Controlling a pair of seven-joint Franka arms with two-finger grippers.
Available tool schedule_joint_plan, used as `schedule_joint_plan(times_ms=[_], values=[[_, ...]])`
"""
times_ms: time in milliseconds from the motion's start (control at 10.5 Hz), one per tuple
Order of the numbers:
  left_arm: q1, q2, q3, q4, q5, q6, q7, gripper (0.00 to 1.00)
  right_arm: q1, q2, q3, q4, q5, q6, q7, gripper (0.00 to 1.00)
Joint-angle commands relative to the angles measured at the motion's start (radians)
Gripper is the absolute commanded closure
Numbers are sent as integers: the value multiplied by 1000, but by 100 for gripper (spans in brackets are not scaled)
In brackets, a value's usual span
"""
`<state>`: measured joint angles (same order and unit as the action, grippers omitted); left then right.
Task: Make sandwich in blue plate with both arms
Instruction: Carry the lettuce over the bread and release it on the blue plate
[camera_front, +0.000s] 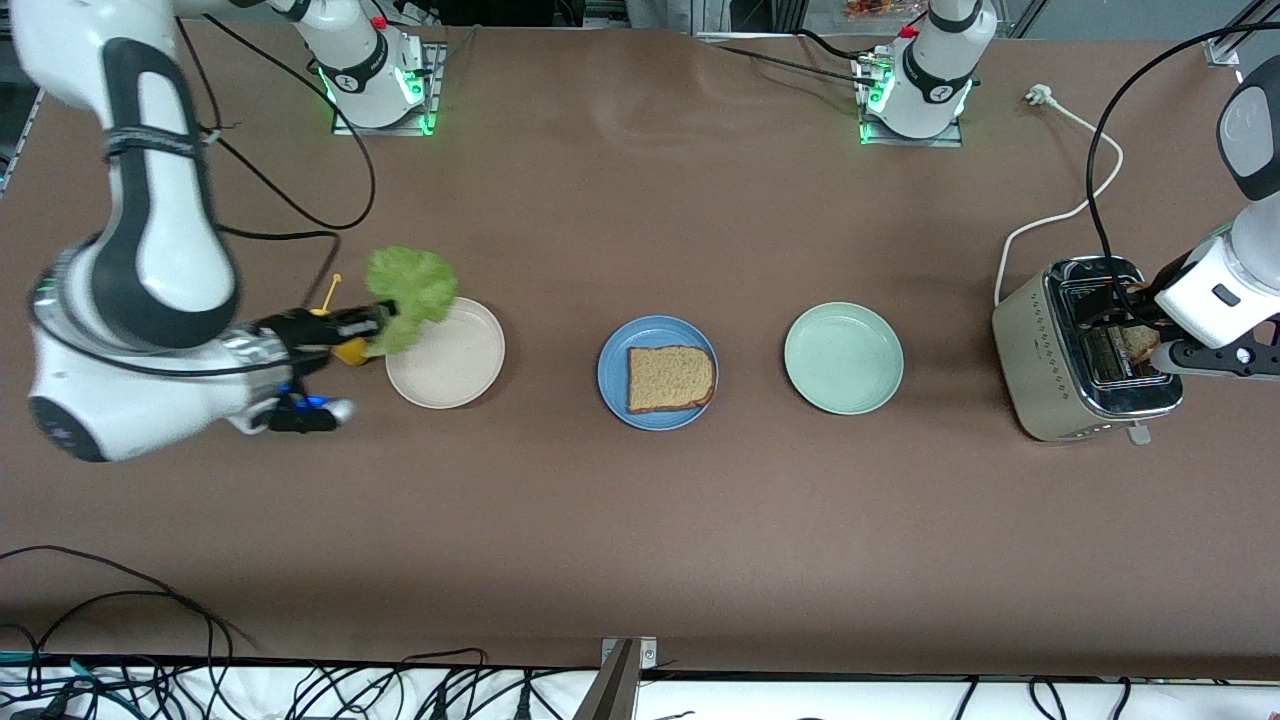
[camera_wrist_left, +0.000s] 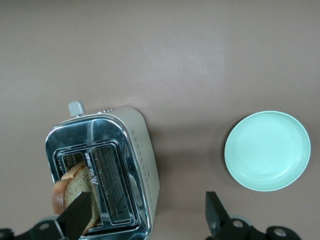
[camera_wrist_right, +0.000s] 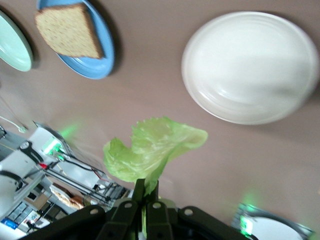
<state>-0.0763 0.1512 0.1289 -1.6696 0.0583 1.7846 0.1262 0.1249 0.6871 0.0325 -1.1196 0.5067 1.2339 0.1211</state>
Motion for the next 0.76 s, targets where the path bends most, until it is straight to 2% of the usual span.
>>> schedule_joint_plan(times_ms=[0, 190, 380, 665], values=[[6, 11, -6, 25, 17, -20, 1, 0, 132, 11, 0, -89, 127, 245, 121, 100], [15, 13, -5, 21, 17, -20, 4, 0, 212, 63, 3, -101, 177, 408, 207, 100], [23, 14, -5, 24, 17, -20, 6, 0, 286, 133, 3, -103, 281, 580, 230, 100], [49, 15, -5, 21, 17, -17, 9, 0, 380, 216, 3, -101, 351, 787, 268, 100]])
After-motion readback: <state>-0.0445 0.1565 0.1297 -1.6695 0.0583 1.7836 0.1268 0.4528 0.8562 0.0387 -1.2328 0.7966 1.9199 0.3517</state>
